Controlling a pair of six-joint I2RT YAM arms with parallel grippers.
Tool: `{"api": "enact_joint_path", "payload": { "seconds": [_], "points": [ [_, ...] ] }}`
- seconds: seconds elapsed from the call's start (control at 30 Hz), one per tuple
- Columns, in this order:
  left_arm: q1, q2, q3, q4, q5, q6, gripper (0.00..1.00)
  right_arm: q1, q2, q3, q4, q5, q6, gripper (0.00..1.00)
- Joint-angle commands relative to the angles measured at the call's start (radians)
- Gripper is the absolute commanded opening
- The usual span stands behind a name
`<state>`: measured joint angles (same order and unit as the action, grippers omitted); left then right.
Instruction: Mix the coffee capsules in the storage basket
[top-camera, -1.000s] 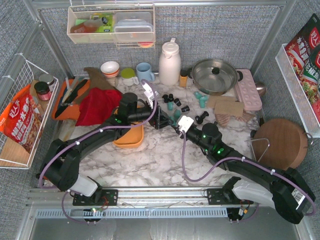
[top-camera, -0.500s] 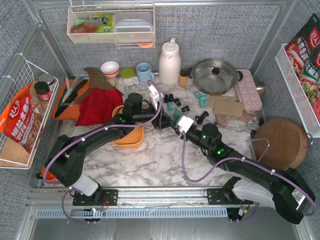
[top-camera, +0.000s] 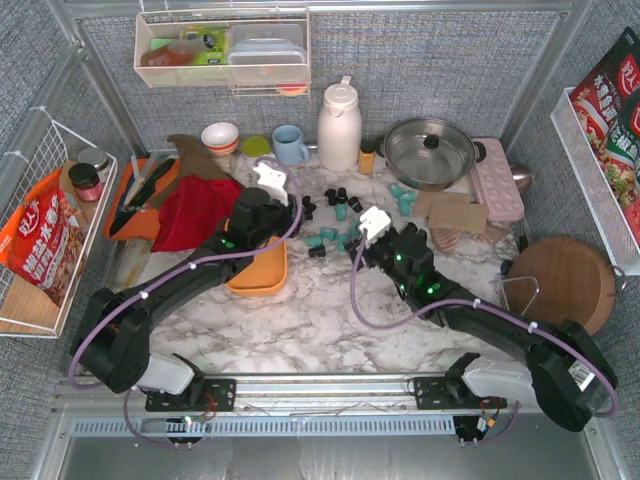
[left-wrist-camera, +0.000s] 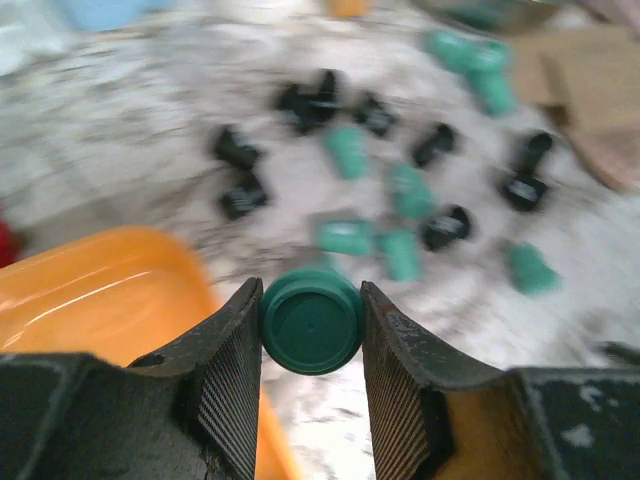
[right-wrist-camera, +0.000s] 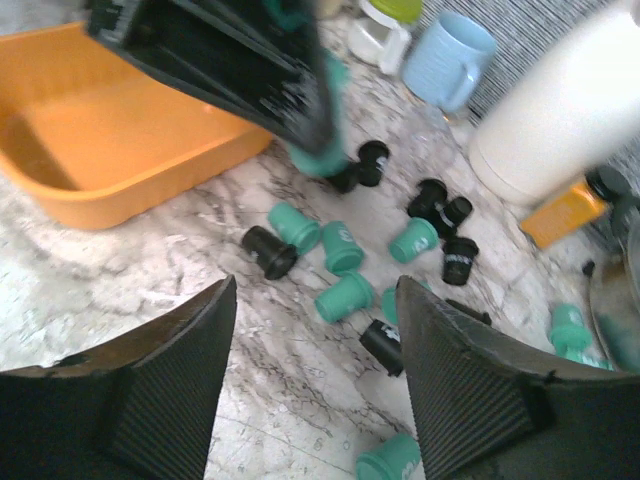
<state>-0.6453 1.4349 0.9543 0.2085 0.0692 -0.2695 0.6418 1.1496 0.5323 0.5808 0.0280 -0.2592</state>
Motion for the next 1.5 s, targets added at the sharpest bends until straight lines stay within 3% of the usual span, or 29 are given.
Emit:
{"api": "enact_joint_path", "payload": {
  "seconds": [0.0, 0.1, 0.2, 0.4, 0.47, 0.57, 0.67, 0.7, 0.77, 0.87, 1.07, 1.2, 1.3, 1.47],
  "points": [
    [0.049, -0.006, -0.023, -0.045, -0.457, -0.077, 0.0, -0.059, 0.057, 0.102, -0.209, 0.258, 0.238, 0.74],
    [0.096, 0.027, -0.013, -0.086, -0.52, -0.148, 0.0, -0.163, 0.126, 0.192, -0.428, 0.343, 0.454, 0.76],
    [0.141, 0.073, 0.0, -0.124, -0.521, -0.226, 0.0, -0.287, 0.205, 0.269, -0.588, 0.27, 0.687, 0.79],
    [0.173, 0.182, 0.019, -0.163, -0.438, -0.339, 0.06, -0.323, 0.296, 0.294, -0.669, 0.24, 0.831, 0.78],
    [0.173, 0.211, 0.034, -0.186, -0.426, -0.362, 0.24, -0.324, 0.315, 0.284, -0.67, 0.225, 0.832, 0.77],
    [0.174, 0.23, 0.045, -0.201, -0.42, -0.374, 0.44, -0.324, 0.343, 0.281, -0.671, 0.2, 0.826, 0.72],
    [0.174, 0.222, 0.043, -0.187, -0.401, -0.362, 0.55, -0.324, 0.375, 0.292, -0.658, 0.182, 0.804, 0.62],
    [0.173, 0.216, 0.045, -0.186, -0.395, -0.356, 0.64, -0.323, 0.39, 0.302, -0.663, 0.17, 0.792, 0.59],
    [0.173, 0.203, 0.05, -0.189, -0.389, -0.344, 0.78, -0.324, 0.425, 0.329, -0.68, 0.142, 0.784, 0.58],
    [0.174, 0.185, 0.052, -0.183, -0.381, -0.324, 0.89, -0.324, 0.476, 0.361, -0.701, 0.105, 0.776, 0.57],
    [0.173, 0.149, 0.061, -0.153, -0.291, -0.268, 0.9, -0.324, 0.523, 0.389, -0.725, 0.085, 0.761, 0.51],
    [0.15, 0.122, 0.044, -0.046, -0.129, -0.198, 0.87, -0.324, 0.506, 0.388, -0.724, 0.077, 0.746, 0.34],
    [0.093, 0.084, -0.009, 0.065, -0.06, -0.102, 0.86, -0.323, 0.476, 0.387, -0.723, 0.049, 0.736, 0.24],
    [-0.04, 0.041, -0.115, 0.241, 0.111, 0.108, 0.85, -0.323, 0.404, 0.386, -0.696, -0.054, 0.75, 0.19]
  ]
}}
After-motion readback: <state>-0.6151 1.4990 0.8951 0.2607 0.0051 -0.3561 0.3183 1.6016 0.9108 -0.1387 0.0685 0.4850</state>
